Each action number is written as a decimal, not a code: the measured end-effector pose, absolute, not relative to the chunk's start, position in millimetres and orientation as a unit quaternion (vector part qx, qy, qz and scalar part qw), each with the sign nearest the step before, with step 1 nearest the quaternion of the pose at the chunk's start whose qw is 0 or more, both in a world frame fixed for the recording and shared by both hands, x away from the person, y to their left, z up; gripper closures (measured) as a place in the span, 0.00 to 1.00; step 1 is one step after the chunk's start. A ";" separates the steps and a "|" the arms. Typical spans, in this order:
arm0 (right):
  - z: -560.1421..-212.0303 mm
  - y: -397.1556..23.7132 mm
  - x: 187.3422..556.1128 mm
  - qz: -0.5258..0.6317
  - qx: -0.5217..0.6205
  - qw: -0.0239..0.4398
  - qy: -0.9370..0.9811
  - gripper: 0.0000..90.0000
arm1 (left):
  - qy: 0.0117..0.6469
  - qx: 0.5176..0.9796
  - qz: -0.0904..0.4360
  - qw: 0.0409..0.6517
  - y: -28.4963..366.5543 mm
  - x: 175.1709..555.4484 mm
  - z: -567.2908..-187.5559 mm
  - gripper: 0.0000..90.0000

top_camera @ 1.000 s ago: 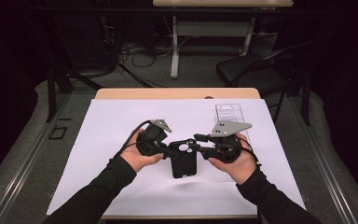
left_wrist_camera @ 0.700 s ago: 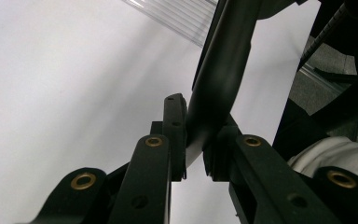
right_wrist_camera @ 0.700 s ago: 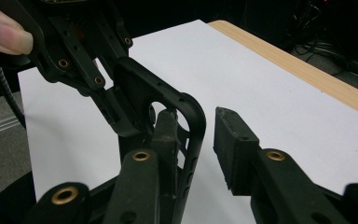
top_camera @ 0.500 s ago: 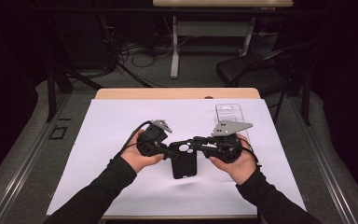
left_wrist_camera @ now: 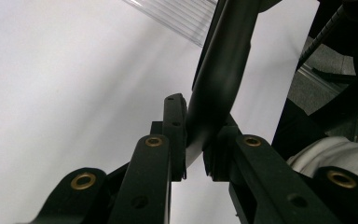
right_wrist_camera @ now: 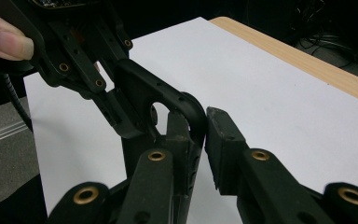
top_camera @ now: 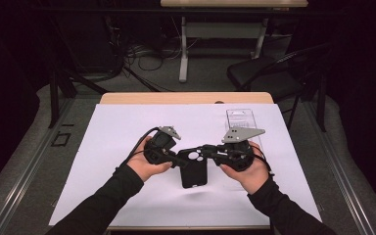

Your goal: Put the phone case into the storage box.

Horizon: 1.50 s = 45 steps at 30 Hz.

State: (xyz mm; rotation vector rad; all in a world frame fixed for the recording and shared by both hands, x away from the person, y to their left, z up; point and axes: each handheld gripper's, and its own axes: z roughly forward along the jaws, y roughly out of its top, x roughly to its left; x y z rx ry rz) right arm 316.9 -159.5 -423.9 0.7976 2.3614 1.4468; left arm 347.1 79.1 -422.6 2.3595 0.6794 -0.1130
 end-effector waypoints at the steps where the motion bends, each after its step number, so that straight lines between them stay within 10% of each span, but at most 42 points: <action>1: -424.2 -159.6 317.0 0.498 0.275 0.129 0.812 0.89 | 0.261 0.904 -0.043 0.335 79.1 347.1 -422.7 0.91; 45: -427.9 -156.6 309.0 0.488 0.288 0.176 0.805 0.93 | 0.259 0.903 -0.054 0.338 75.3 348.3 -426.1 0.90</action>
